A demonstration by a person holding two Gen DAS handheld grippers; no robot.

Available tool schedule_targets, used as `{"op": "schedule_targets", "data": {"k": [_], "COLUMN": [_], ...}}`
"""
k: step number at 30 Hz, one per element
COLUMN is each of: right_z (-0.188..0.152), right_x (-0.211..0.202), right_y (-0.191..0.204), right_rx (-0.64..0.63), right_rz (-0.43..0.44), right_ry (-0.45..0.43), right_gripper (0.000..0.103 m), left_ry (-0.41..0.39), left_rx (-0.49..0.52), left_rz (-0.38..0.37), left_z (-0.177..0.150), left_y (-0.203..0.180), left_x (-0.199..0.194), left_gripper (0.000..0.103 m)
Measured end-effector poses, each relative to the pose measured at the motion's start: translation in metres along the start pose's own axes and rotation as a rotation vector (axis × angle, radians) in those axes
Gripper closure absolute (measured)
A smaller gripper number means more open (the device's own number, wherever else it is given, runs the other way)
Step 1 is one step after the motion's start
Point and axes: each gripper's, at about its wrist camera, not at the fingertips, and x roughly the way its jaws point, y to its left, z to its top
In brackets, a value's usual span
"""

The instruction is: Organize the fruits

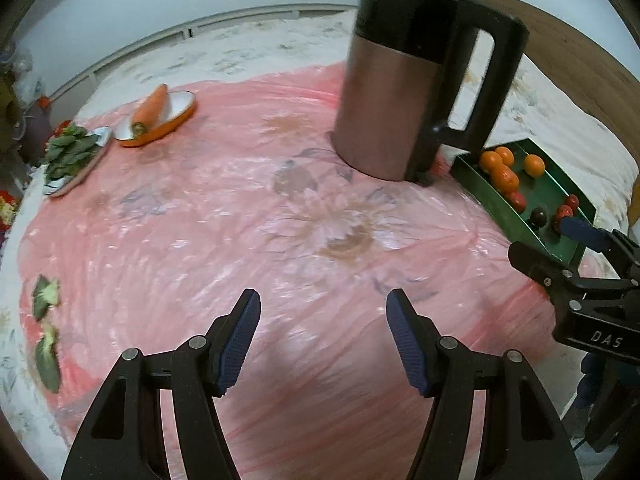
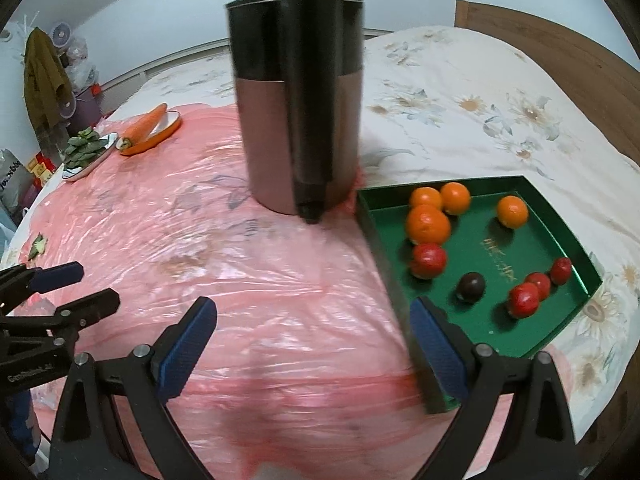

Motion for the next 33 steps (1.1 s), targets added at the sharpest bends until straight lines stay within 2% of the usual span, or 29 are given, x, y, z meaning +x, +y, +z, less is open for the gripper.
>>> {"op": "schedule_targets", "data": {"k": [10, 14, 19, 20, 21, 22, 24, 26, 29, 33], "right_z": [-0.004, -0.013, -0.031, -0.033, -0.036, -0.038, -0.038, -0.039, -0.04, -0.044], "right_x": [-0.014, -0.023, -0.056, -0.062, -0.074, -0.082, -0.098, -0.112, -0.131, -0.155], "right_y": [0.045, 0.054, 0.061, 0.062, 0.064, 0.065, 0.068, 0.066, 0.057, 0.041], "right_rx": [-0.059, -0.067, -0.048, -0.043, -0.036, -0.04, -0.068, -0.081, -0.062, -0.026], "right_rz": [0.038, 0.046, 0.046, 0.047, 0.052, 0.057, 0.053, 0.046, 0.044, 0.031], "right_ry": [-0.072, -0.122, -0.21, -0.218, -0.229, -0.233, -0.24, -0.251, -0.251, -0.277], "right_gripper": [0.0, 0.0, 0.0, 0.0, 0.0, 0.0, 0.0, 0.0, 0.0, 0.0], "left_ry": [-0.097, -0.157, -0.241, -0.259, -0.279, -0.301, -0.369, -0.407, -0.407, -0.42], "left_rx": [-0.096, -0.103, -0.074, -0.081, -0.094, -0.103, -0.118, -0.12, -0.111, -0.107], "left_rz": [0.08, 0.106, 0.151, 0.153, 0.163, 0.173, 0.191, 0.209, 0.256, 0.263], "left_z": [-0.029, -0.049, -0.075, -0.08, -0.085, -0.088, -0.094, -0.096, -0.098, -0.108], "left_y": [0.045, 0.051, 0.047, 0.045, 0.044, 0.044, 0.043, 0.039, 0.03, 0.024], "left_x": [-0.037, -0.056, -0.097, -0.109, -0.122, -0.133, -0.156, -0.172, -0.185, -0.2], "left_gripper": [0.043, 0.043, 0.043, 0.042, 0.03, 0.011, 0.001, 0.001, 0.001, 0.001]}}
